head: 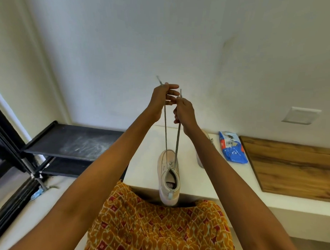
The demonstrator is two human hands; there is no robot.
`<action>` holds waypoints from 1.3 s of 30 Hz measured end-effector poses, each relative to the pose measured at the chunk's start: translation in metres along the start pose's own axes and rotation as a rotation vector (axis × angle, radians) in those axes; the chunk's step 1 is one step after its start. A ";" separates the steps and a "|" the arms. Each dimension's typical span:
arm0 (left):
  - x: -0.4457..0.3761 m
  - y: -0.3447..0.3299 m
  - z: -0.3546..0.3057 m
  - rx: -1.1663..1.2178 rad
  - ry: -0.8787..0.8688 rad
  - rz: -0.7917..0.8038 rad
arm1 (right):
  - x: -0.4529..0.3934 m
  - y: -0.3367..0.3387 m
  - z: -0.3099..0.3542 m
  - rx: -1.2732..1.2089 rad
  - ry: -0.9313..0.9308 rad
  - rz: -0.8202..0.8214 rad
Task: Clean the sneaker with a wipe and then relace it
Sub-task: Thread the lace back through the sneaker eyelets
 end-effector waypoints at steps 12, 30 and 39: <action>0.007 -0.022 -0.032 -0.302 -0.209 0.228 | 0.000 0.002 0.022 -0.001 0.040 0.003; 0.014 -0.055 -0.018 0.263 0.369 0.066 | 0.001 0.043 0.004 -0.135 0.388 -0.107; 0.001 -0.042 -0.010 0.353 0.358 -0.012 | 0.031 0.033 -0.059 0.144 0.291 0.117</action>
Point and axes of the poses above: each hand's wrist, its own x-axis away from the middle knuckle, its own y-axis out of the back of the hand, z = x × y, the point moved 5 cm from there along -x, towards the middle knuckle, and after that the axes turned 11 degrees about -x, right-handed, at the moved point
